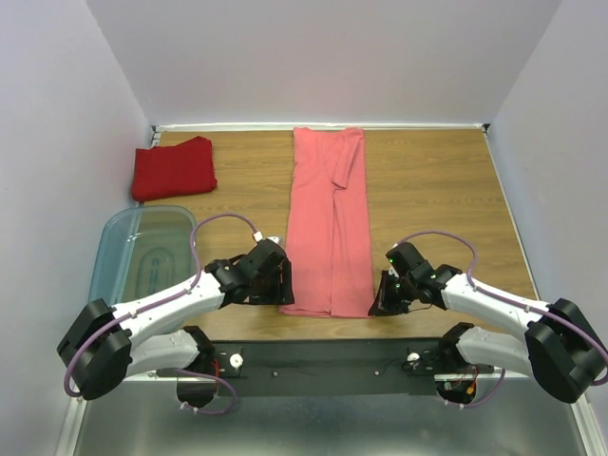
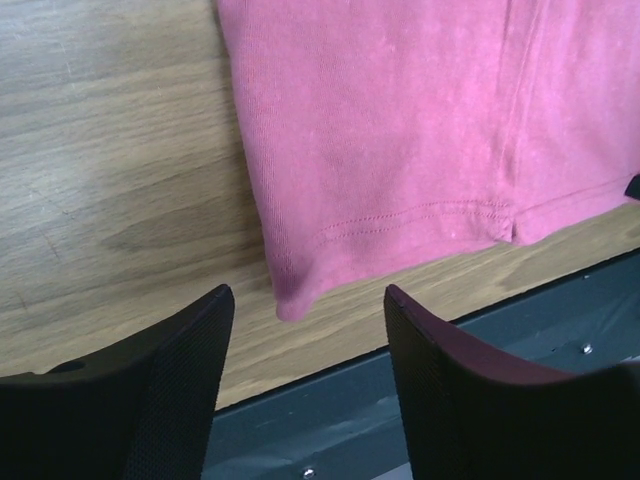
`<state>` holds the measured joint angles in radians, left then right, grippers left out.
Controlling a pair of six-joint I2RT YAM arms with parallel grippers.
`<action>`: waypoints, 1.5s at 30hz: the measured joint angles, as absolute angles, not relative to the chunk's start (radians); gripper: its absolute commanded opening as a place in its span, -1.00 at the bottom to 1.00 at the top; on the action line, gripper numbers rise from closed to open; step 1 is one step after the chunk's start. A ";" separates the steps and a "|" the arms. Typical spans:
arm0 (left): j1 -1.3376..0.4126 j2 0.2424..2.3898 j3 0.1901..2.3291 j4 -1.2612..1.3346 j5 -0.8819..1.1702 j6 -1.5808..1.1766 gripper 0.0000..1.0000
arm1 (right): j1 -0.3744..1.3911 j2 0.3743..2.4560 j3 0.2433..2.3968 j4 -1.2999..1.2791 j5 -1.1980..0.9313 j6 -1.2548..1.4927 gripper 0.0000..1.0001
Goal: Fold and stack the t-shirts
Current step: Fold the tshirt
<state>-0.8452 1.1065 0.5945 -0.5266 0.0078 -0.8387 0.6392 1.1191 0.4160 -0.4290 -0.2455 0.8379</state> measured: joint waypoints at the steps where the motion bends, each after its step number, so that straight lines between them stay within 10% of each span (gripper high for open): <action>1: -0.848 1.110 0.593 -0.527 0.008 -0.841 0.23 | 0.639 1.119 0.416 -0.428 -0.245 0.838 -0.99; 27: -0.866 1.290 0.628 -0.567 -0.026 -0.881 -0.10 | 0.639 1.116 0.410 -0.411 -0.255 0.799 -0.99; 39: -0.880 1.328 0.640 -0.527 -0.022 -0.881 -1.00 | 0.639 1.116 0.408 -0.405 -0.271 0.791 -0.99; 45: -0.949 1.307 0.621 -0.513 -0.014 -0.903 -1.00 | 0.639 1.101 0.401 -0.409 -0.334 0.787 -0.99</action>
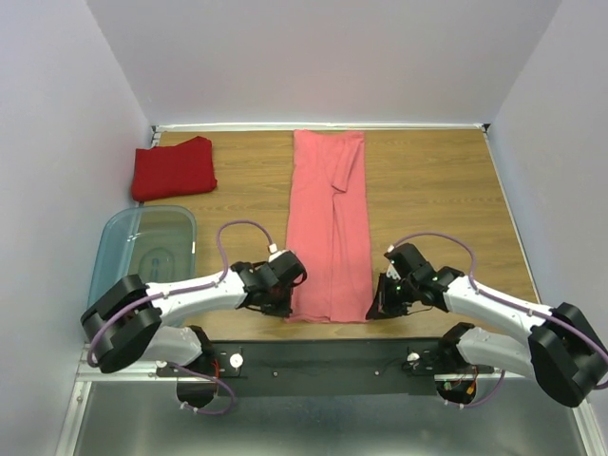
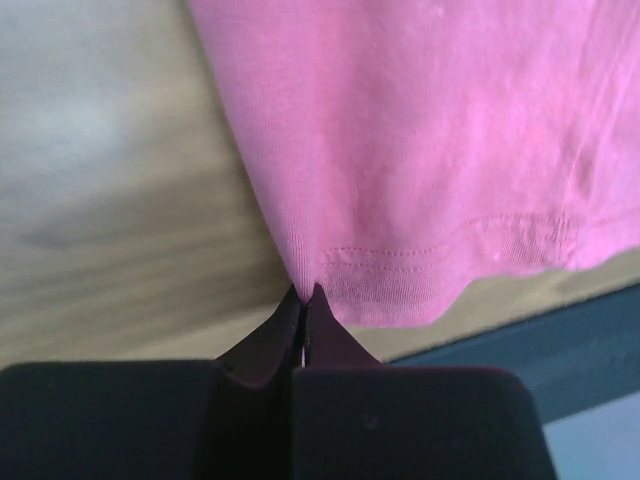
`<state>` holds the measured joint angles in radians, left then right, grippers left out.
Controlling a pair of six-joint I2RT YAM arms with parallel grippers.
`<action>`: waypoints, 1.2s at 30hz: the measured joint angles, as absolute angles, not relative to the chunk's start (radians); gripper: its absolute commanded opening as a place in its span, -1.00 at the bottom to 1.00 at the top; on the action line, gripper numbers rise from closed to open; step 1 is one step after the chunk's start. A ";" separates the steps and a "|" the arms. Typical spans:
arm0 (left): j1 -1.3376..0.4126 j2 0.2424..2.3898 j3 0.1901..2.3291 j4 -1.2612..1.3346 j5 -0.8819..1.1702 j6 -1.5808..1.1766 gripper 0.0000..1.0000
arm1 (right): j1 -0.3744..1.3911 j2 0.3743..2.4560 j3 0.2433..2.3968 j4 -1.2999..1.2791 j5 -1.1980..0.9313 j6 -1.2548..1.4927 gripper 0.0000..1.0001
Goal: Fold and stack the t-shirts
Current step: Fold the tshirt
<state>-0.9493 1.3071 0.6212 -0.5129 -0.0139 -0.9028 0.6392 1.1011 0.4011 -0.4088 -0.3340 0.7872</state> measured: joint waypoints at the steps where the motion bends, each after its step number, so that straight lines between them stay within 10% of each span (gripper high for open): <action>1: -0.981 1.289 0.610 -0.519 -0.007 -0.918 -1.00 | 0.639 1.085 0.399 -0.418 -0.349 0.788 -0.99; 11: -1.275 1.004 0.553 -0.604 0.076 -1.167 -1.00 | 0.655 0.856 0.464 -0.641 -0.385 0.814 -0.99; 25: -0.662 1.136 0.642 -0.387 0.038 -0.870 -1.00 | 0.497 1.293 0.844 -0.574 -0.180 0.614 -0.99; 36: -0.519 1.346 0.747 -0.233 0.002 -0.692 -1.00 | 0.397 1.538 1.025 -0.455 -0.196 0.486 -0.99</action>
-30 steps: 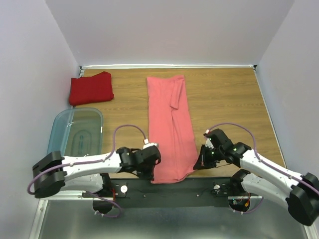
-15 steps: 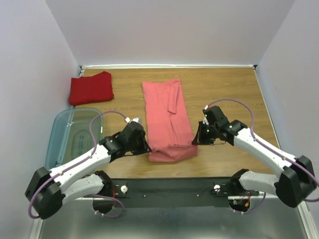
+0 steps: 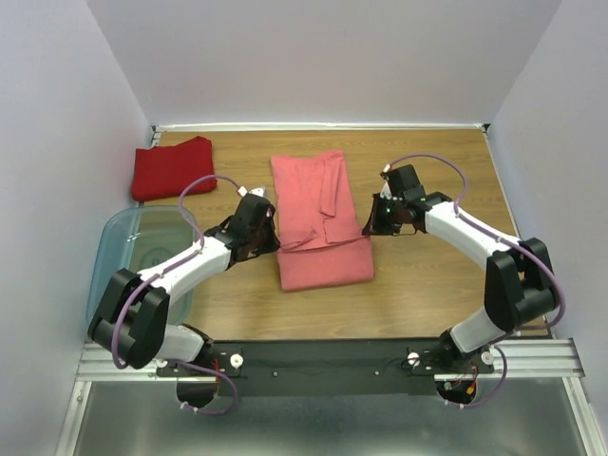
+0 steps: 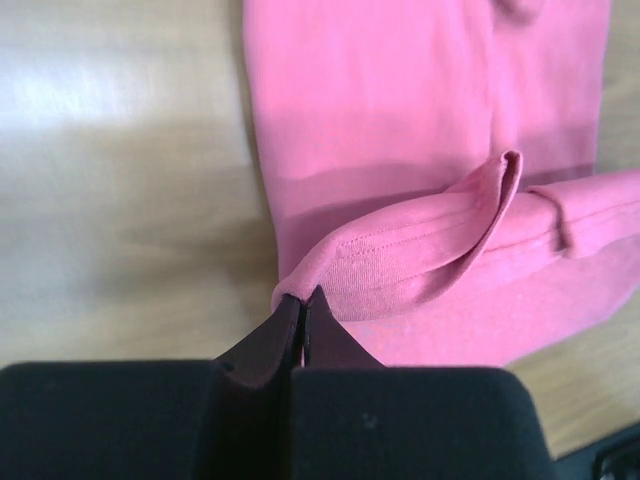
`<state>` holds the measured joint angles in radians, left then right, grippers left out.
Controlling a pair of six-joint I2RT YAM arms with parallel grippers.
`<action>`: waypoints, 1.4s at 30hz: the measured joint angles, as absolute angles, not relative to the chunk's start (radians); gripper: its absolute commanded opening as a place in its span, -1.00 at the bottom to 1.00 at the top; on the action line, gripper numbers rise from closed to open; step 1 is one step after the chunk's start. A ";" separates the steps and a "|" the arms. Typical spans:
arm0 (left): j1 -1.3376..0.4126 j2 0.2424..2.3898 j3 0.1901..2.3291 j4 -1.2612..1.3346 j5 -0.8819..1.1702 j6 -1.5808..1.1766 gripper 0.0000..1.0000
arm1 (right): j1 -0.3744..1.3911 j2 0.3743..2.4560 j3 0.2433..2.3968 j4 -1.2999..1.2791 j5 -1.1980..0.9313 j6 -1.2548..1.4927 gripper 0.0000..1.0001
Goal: Fold and stack the t-shirts
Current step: Fold the tshirt
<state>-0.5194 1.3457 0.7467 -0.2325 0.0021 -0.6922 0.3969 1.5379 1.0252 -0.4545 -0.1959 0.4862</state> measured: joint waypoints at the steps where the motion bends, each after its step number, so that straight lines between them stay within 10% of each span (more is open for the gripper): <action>1: -0.511 1.360 0.762 -0.224 -0.002 -0.682 -1.00 | 0.390 1.563 1.044 -0.445 -0.201 0.477 -0.99; 16: -0.453 1.615 0.941 -0.143 -0.046 -0.587 -0.98 | 0.320 1.772 1.173 -0.368 -0.257 0.432 -0.86; 20: -0.447 1.663 0.952 -0.133 -0.054 -0.582 -0.10 | 0.318 1.822 1.177 -0.357 -0.257 0.415 -0.21; 25: -0.447 1.677 0.954 -0.128 -0.061 -0.572 0.47 | 0.317 1.816 1.177 -0.357 -0.255 0.390 -0.09; 42: -0.708 1.540 0.870 -0.096 -0.093 -0.672 -0.42 | 0.543 1.719 1.115 -0.179 -0.292 0.414 -0.81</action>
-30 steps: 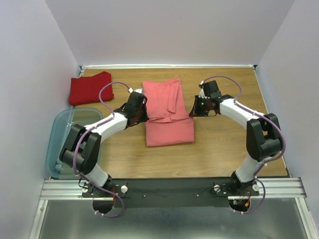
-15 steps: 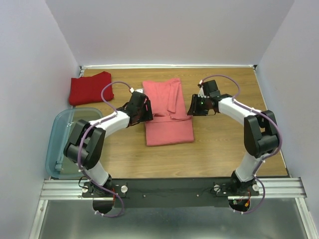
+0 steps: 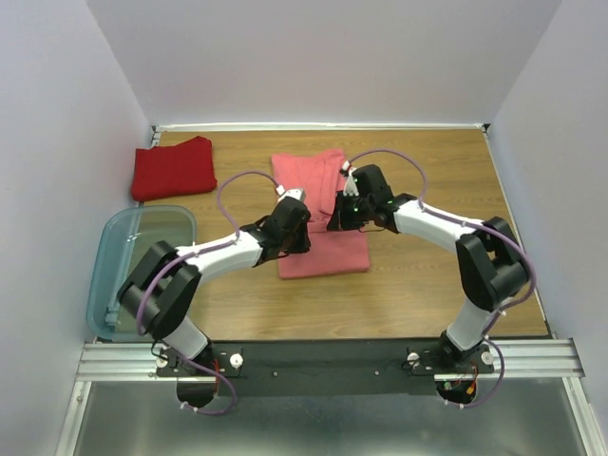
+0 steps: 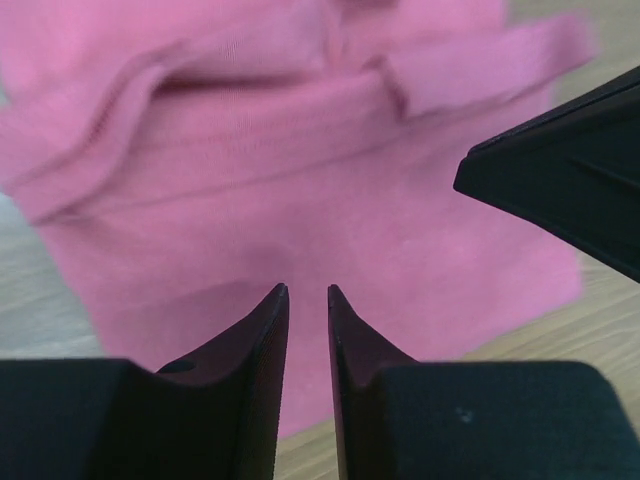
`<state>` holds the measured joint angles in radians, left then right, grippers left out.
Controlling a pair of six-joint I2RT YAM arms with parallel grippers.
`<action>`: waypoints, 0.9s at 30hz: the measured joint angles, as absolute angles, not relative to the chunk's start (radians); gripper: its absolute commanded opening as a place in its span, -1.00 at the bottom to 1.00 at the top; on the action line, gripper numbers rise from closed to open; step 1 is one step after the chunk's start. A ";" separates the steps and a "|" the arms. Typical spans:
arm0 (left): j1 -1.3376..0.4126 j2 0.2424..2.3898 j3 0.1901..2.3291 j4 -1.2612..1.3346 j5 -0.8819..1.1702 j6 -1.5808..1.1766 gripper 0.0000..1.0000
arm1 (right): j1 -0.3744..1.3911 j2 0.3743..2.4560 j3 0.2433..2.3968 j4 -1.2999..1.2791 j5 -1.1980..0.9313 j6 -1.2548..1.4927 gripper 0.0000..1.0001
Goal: Fold and stack the t-shirts
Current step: Fold the tshirt
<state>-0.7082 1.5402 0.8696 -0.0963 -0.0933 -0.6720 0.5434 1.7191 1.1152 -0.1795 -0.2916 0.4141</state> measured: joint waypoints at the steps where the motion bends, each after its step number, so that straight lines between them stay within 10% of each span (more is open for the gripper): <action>1: -0.711 1.569 0.869 -0.096 -0.083 -0.675 -0.43 | 0.548 1.744 1.114 -0.169 -0.305 0.420 -0.81; 27: -0.729 1.583 0.786 -0.109 0.021 -0.667 -0.35 | 0.444 2.066 1.522 -0.091 -0.233 0.364 -0.63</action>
